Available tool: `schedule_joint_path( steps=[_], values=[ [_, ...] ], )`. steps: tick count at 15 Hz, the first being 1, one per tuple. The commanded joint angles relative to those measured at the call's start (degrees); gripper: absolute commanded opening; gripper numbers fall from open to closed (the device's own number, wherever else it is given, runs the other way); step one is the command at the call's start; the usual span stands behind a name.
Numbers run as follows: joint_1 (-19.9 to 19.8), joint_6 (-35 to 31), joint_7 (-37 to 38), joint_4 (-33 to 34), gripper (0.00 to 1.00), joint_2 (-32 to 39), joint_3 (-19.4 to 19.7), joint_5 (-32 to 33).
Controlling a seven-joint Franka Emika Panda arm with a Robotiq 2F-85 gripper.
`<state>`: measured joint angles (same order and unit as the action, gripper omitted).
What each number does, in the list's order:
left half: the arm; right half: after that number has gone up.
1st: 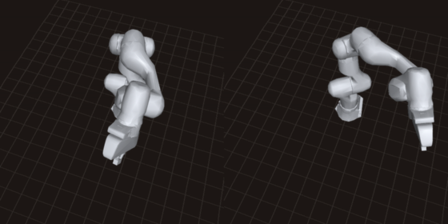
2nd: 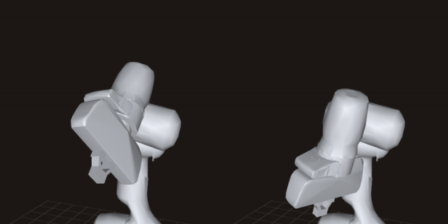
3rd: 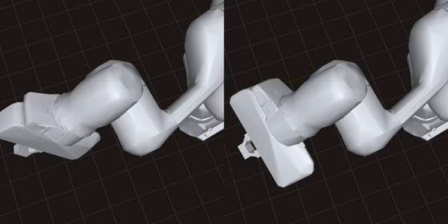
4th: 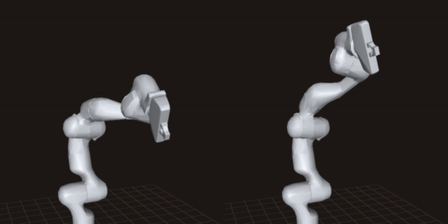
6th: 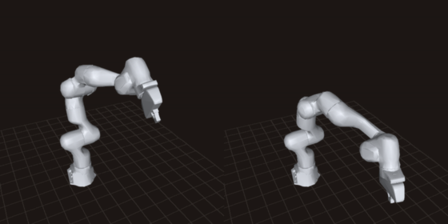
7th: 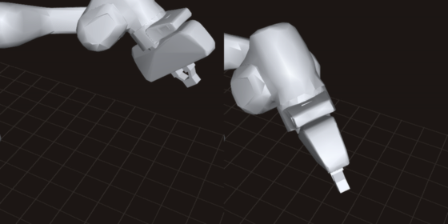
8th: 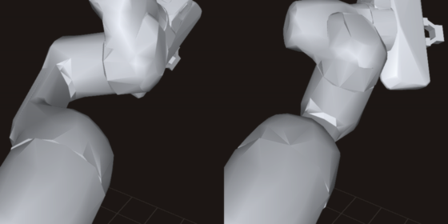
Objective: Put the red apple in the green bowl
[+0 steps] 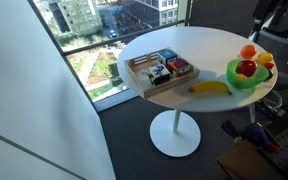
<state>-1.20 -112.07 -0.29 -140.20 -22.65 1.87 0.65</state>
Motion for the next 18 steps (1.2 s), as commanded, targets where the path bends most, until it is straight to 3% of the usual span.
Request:
schedule_joint_path(
  steps=[1, 6, 18],
  values=[
    [0.07, 7.25, -0.10, 2.66, 1.00, -2.68, -0.45, -0.02],
    [0.01, 12.87, 0.11, 3.96, 1.00, -5.71, -0.79, 0.26],
    [0.10, 11.70, -0.42, 3.01, 1.00, -11.56, -0.62, 0.03]
  ],
)
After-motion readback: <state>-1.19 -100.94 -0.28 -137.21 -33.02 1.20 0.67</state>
